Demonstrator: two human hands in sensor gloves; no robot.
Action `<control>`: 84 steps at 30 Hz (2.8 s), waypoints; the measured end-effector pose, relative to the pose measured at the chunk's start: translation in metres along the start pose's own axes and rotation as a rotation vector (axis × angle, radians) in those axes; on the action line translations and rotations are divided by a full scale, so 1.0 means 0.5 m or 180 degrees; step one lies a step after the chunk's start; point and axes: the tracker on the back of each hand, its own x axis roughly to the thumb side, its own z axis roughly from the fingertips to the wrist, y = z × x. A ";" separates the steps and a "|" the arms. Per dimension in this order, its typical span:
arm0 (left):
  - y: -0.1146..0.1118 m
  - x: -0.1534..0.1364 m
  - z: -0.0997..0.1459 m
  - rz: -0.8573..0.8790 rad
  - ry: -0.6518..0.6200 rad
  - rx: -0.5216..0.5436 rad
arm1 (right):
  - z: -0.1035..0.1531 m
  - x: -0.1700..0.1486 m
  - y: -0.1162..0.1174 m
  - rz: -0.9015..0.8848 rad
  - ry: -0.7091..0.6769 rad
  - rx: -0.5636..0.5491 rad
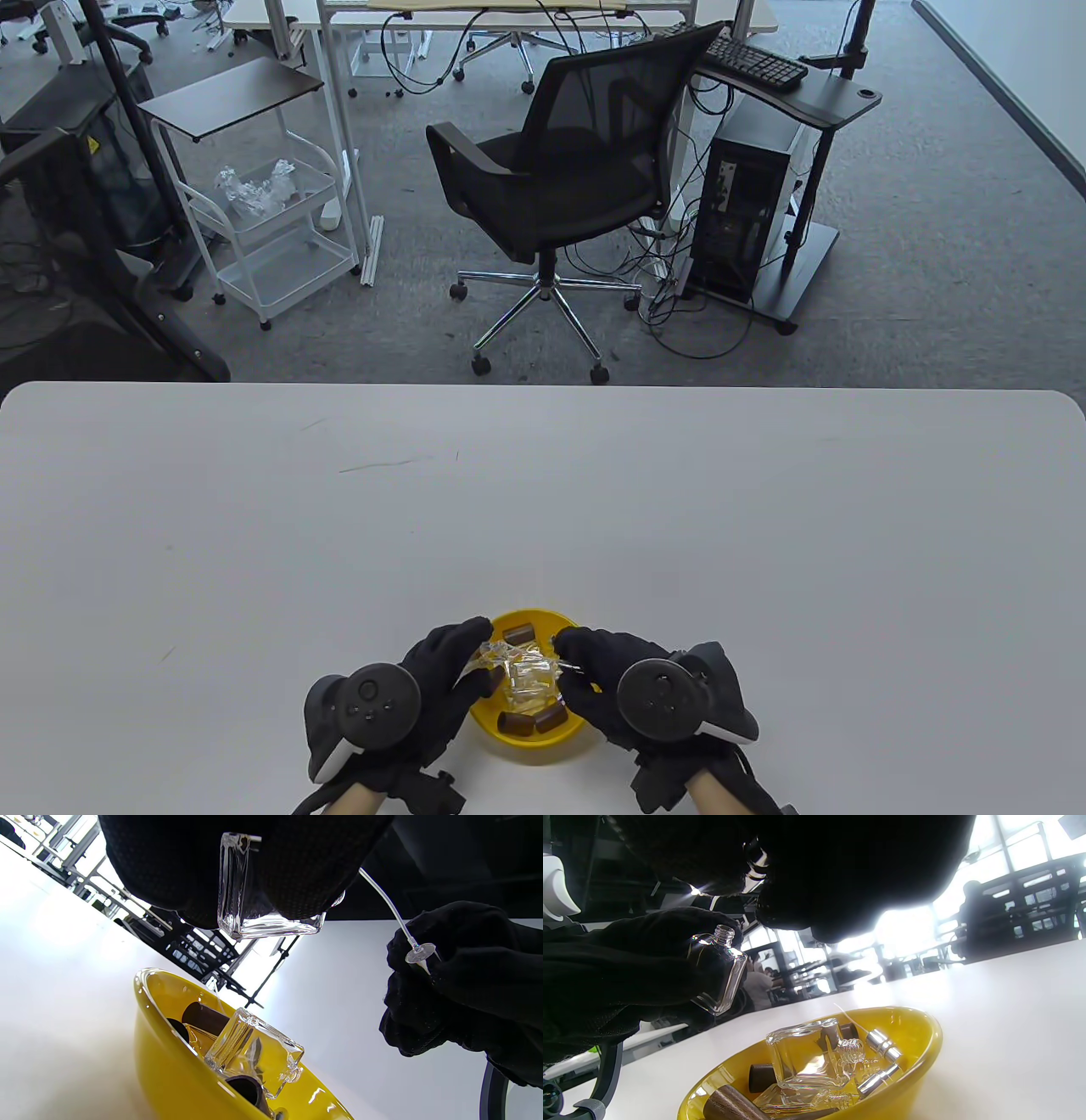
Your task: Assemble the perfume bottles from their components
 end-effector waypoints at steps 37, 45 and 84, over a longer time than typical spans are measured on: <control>-0.028 0.027 0.006 -0.0008 -0.0224 -0.0194 | -0.011 0.032 0.033 -0.0078 -0.0237 -0.0115; -0.032 0.023 0.005 0.0271 -0.0163 -0.0243 | -0.011 0.024 0.044 -0.0417 -0.0168 -0.0026; -0.043 0.015 0.003 0.0238 -0.0054 -0.0305 | -0.005 0.013 0.083 -0.0903 0.0005 -0.0069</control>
